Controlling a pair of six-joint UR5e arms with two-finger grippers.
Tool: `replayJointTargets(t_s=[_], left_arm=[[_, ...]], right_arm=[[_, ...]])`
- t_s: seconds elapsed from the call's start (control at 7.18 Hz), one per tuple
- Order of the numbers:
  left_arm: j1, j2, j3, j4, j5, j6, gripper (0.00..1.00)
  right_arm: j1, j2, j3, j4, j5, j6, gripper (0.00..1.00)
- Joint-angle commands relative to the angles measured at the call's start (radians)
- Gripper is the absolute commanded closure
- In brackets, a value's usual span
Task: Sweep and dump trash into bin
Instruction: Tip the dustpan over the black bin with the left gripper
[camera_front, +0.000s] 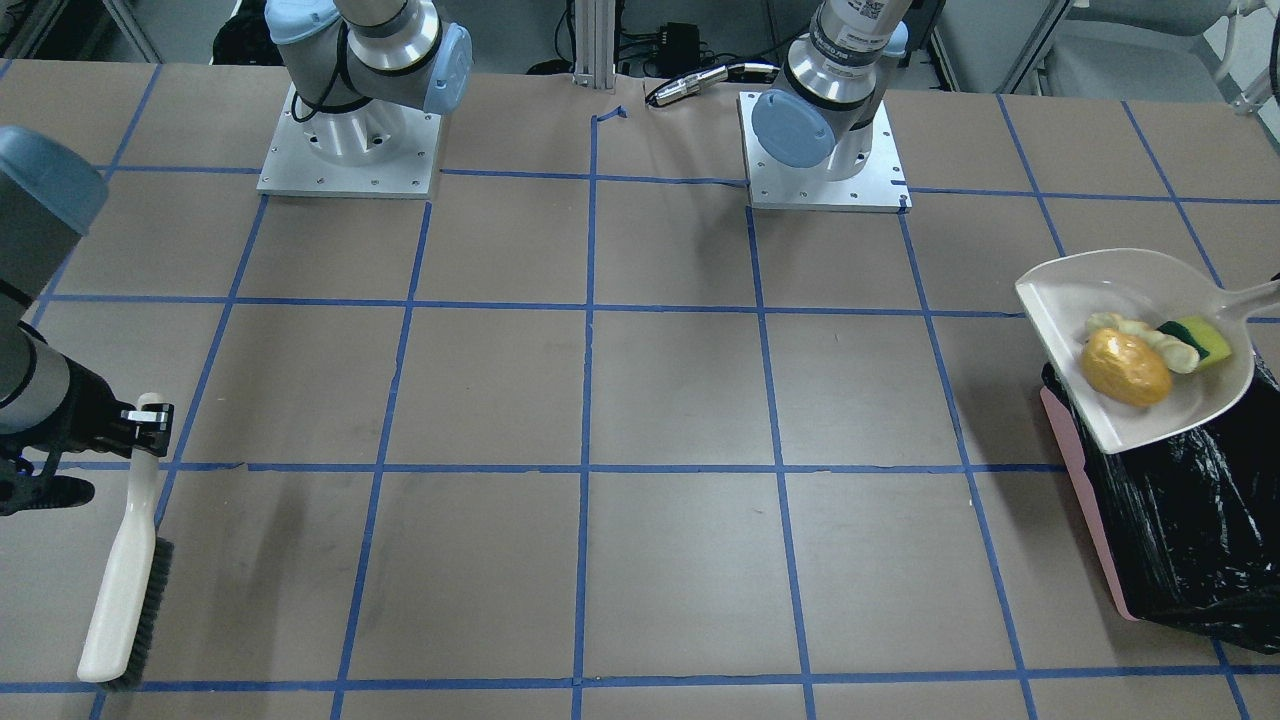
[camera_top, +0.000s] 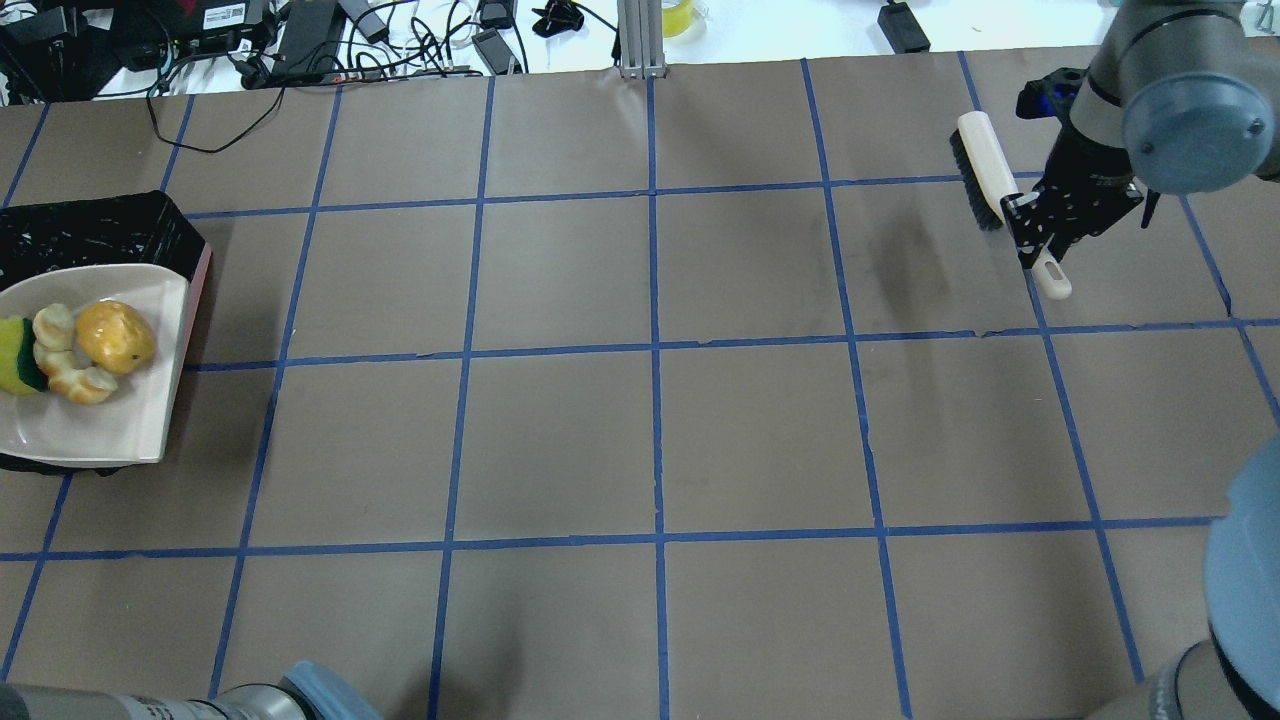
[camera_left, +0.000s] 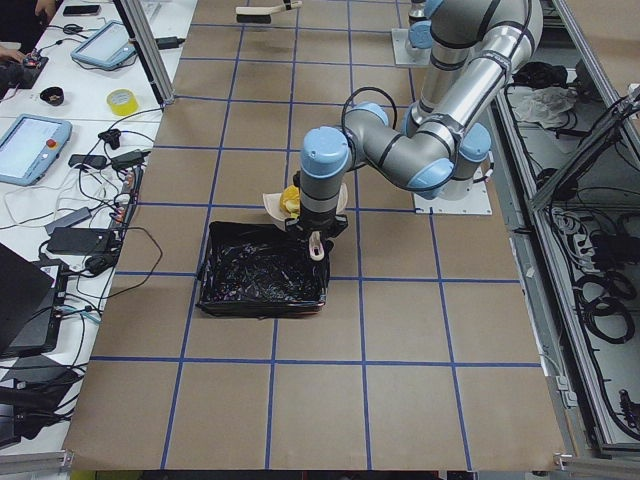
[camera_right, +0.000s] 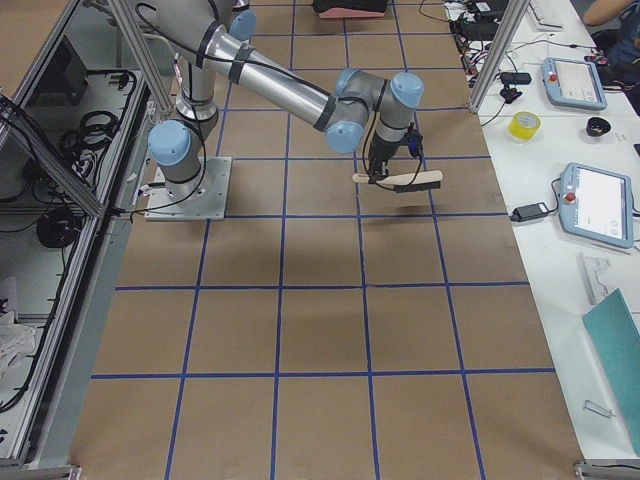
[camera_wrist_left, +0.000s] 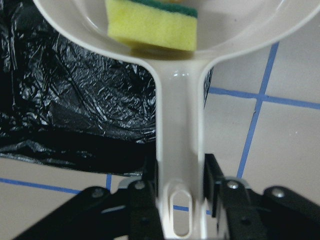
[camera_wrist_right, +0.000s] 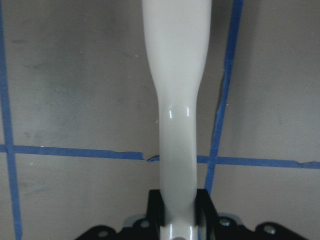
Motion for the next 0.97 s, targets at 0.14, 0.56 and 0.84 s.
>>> replayJointTargets(t_s=[0.14, 0.56, 0.84], left_arm=[[0.1, -0.106, 0.194, 0.034, -0.039, 0.046, 1.0], [0.036, -0.192, 0.296, 0.17, 0.129, 0.065, 1.0], [-0.074, -0.205, 0.275, 0.264, 0.367, 0.103, 1.0]], right_arm=[[-0.06, 0.042, 0.045, -0.052, -0.006, -0.014, 1.0], [-0.06, 0.024, 0.086, -0.067, -0.01, 0.02, 1.0], [-0.06, 0.023, 0.085, -0.069, -0.01, 0.017, 1.0]])
